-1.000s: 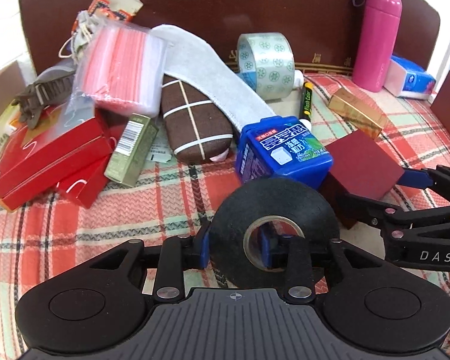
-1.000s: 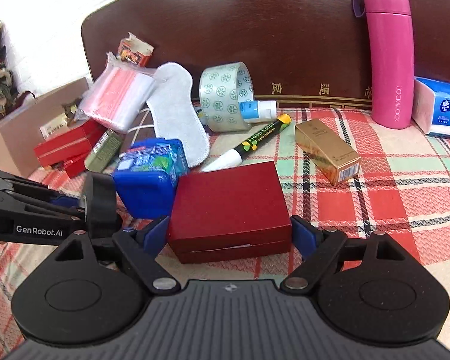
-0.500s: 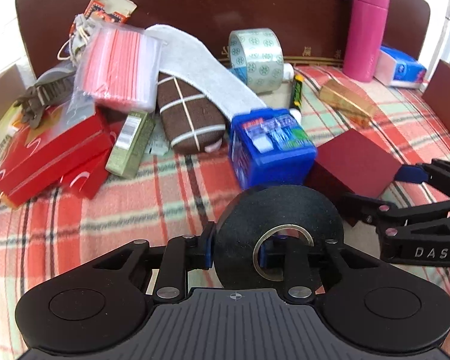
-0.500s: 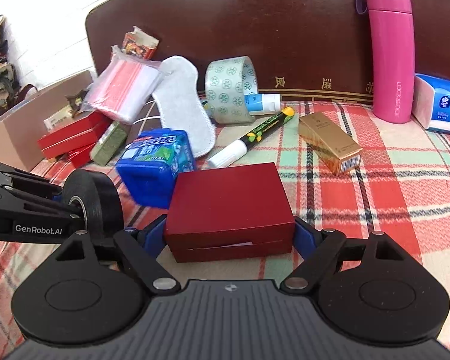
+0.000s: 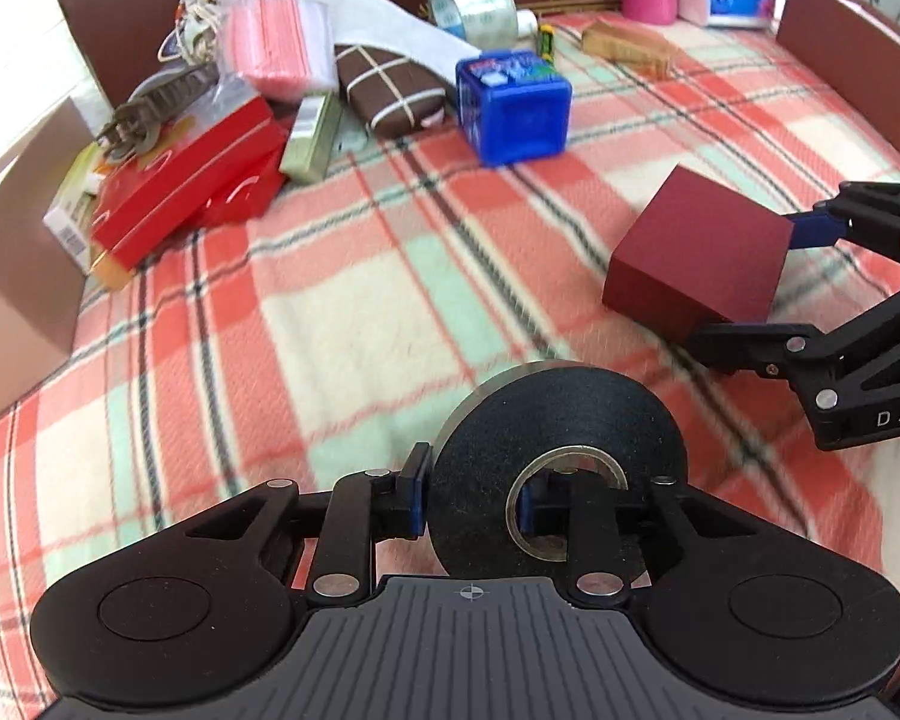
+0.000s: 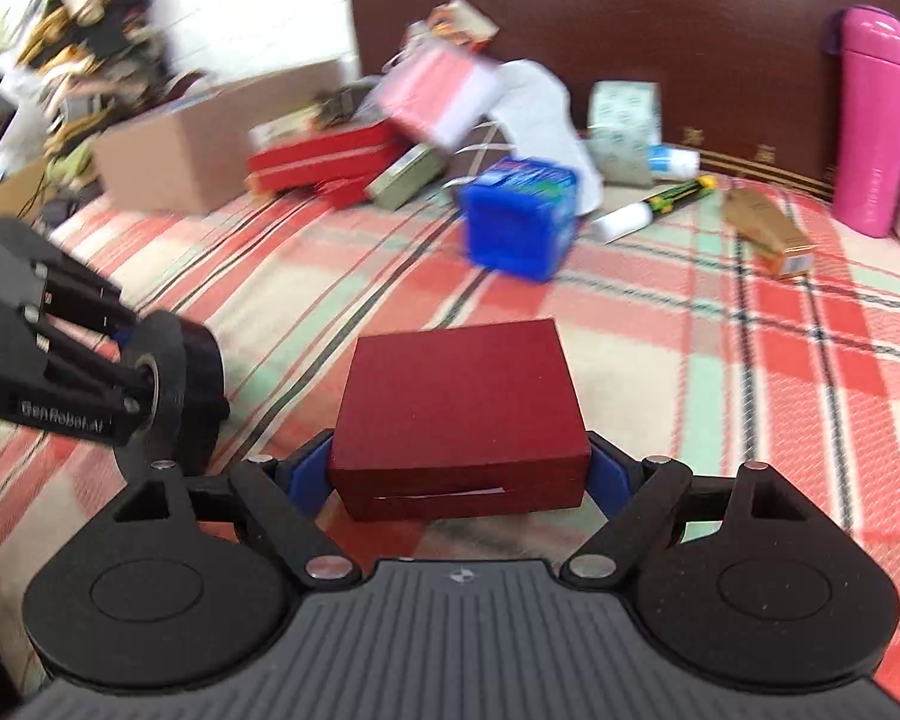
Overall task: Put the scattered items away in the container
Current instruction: 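Lift the tape roll and red box and carry both toward the cardboard box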
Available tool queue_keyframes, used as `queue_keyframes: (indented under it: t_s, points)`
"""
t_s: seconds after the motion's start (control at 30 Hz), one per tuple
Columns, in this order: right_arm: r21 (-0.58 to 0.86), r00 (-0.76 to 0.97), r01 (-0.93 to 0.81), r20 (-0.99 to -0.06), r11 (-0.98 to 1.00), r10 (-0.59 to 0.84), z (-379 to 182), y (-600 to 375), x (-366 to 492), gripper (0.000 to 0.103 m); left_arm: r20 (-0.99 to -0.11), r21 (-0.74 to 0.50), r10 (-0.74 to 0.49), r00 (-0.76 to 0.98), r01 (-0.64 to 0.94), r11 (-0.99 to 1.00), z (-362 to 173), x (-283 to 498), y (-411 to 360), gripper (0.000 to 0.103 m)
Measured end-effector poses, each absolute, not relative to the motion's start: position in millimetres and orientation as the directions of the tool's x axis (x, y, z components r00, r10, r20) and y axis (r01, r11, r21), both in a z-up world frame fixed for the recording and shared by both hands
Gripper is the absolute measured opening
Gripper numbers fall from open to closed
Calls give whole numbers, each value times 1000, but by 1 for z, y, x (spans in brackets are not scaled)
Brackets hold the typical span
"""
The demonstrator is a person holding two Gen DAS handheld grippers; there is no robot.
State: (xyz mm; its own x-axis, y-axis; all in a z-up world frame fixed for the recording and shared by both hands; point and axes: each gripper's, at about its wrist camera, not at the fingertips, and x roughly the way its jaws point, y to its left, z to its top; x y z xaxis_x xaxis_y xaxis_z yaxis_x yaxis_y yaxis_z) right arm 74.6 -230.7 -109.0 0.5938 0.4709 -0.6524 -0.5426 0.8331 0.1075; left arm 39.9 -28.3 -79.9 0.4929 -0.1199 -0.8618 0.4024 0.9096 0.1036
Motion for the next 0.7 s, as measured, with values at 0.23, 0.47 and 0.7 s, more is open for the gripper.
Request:
queue_keyframes:
  t_s: [0.23,0.47,0.7]
  points:
    - [25,620,-536,-667,844,413,-111,-217,68,85,-850,50,-153,504,366,929,-84,39,-18,50]
    - [1,626,-528,-675,849,390,-112,-214,69,84,-831,61,-160,533,373,926,-85,33,-19,45]
    - [10,616,-520,-688,854,384,-113,-213,73,85,-824,76,-159,543,386,920,-86,32,-20,48]
